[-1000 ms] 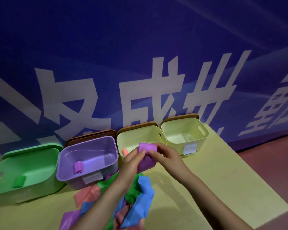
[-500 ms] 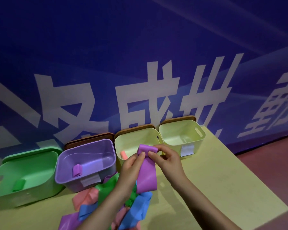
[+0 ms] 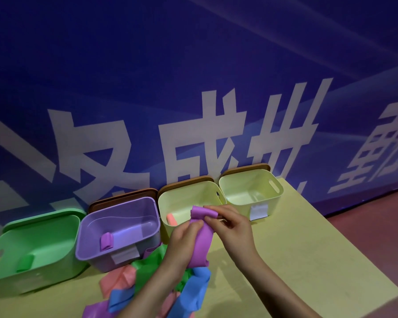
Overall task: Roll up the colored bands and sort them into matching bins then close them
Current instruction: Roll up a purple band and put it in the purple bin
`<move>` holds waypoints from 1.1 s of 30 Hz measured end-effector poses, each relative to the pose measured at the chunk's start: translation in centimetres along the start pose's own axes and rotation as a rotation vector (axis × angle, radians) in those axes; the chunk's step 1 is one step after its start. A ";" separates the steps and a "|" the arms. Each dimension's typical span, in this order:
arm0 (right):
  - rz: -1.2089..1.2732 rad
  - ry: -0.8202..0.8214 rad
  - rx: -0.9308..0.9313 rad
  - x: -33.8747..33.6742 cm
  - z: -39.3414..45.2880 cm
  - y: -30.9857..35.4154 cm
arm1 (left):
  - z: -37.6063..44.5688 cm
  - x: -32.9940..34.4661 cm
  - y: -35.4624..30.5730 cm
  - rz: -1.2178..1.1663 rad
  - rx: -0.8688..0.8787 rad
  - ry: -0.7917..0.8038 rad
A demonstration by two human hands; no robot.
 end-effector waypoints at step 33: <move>-0.018 0.264 0.217 3.2 0.1 -2.8 | 3.6 -3.3 0.3 0.412 0.277 -0.142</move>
Point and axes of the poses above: each hand's wrist, its own z-axis towards the middle knuckle, its own x-axis out of the palm, y = z × x, the point moved 8 cm from there along z, towards the middle knuckle, and after that the axes turned 7 degrees about -x, right-handed, at the moved point
